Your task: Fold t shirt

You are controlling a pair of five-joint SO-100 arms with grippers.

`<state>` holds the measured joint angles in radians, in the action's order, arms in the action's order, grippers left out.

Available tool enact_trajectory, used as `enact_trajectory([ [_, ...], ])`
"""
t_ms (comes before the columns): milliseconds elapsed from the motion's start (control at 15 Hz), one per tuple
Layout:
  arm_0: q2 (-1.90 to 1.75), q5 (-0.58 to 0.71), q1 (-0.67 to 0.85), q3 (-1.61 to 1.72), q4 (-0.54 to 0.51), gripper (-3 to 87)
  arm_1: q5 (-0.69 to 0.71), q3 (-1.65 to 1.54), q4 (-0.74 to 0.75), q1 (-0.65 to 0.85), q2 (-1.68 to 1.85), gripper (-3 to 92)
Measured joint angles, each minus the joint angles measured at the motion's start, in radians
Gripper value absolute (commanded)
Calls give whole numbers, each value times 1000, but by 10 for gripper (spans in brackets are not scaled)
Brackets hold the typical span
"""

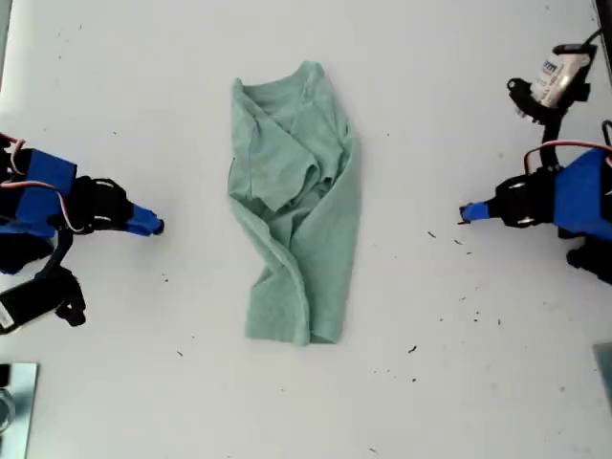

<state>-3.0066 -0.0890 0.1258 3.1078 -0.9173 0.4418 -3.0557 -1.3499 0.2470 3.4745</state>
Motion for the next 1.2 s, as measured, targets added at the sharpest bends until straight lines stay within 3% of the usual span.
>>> enact_trajectory([
  [133,25,-6,2,9,32,-2,-9,0,0,0,0,24],
  [267,166,-6,-11,-107,-6,-2,-48,2,37,-55,-12,24],
  [333,276,-6,-32,-268,-72,112,-72,58,92,-89,-106,24],
  [400,416,-6,-75,-456,-153,257,-84,193,109,-115,-288,102],
  [533,735,38,-149,-882,-288,348,-83,676,81,-198,-818,364],
  [667,1028,115,-215,-1247,-333,358,-54,1186,11,-262,-1316,361],
  [867,1290,152,-264,-1470,-331,367,-43,1761,-152,-325,-1786,349],
  [1200,1638,152,-291,-1609,-302,359,-124,1980,-143,-399,-2112,333],
])
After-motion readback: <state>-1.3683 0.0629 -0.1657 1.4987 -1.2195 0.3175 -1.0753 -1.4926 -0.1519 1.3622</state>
